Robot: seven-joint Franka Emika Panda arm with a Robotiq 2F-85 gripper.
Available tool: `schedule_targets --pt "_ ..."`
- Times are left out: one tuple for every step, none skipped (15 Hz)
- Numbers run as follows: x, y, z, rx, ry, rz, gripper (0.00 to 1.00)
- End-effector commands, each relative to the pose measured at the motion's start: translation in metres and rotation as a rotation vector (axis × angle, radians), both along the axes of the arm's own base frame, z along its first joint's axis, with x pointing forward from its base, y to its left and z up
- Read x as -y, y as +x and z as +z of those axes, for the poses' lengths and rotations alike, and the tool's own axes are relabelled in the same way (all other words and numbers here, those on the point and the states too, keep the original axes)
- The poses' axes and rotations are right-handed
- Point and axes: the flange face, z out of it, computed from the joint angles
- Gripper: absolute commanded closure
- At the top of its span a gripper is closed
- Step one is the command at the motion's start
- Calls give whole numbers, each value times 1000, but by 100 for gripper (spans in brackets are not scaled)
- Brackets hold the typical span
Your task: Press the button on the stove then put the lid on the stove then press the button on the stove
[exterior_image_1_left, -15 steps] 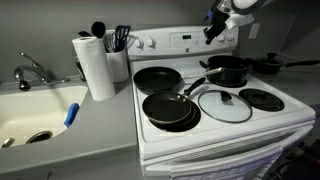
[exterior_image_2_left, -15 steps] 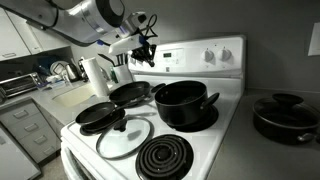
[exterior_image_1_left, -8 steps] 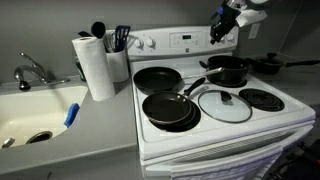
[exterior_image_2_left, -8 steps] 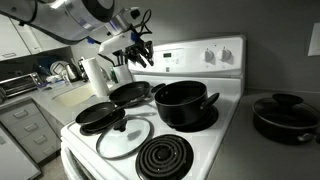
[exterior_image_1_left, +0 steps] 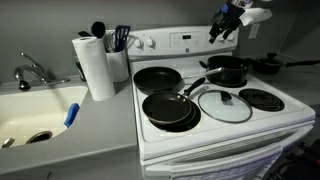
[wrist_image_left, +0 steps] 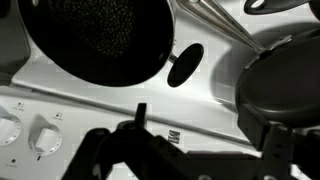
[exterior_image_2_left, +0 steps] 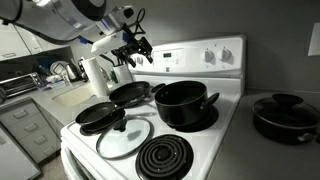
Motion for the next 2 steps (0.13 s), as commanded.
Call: schedule_targets --pt "-13 -19 2 34 8 -8 0" --pt "-17 -23 4 48 17 -16 0"
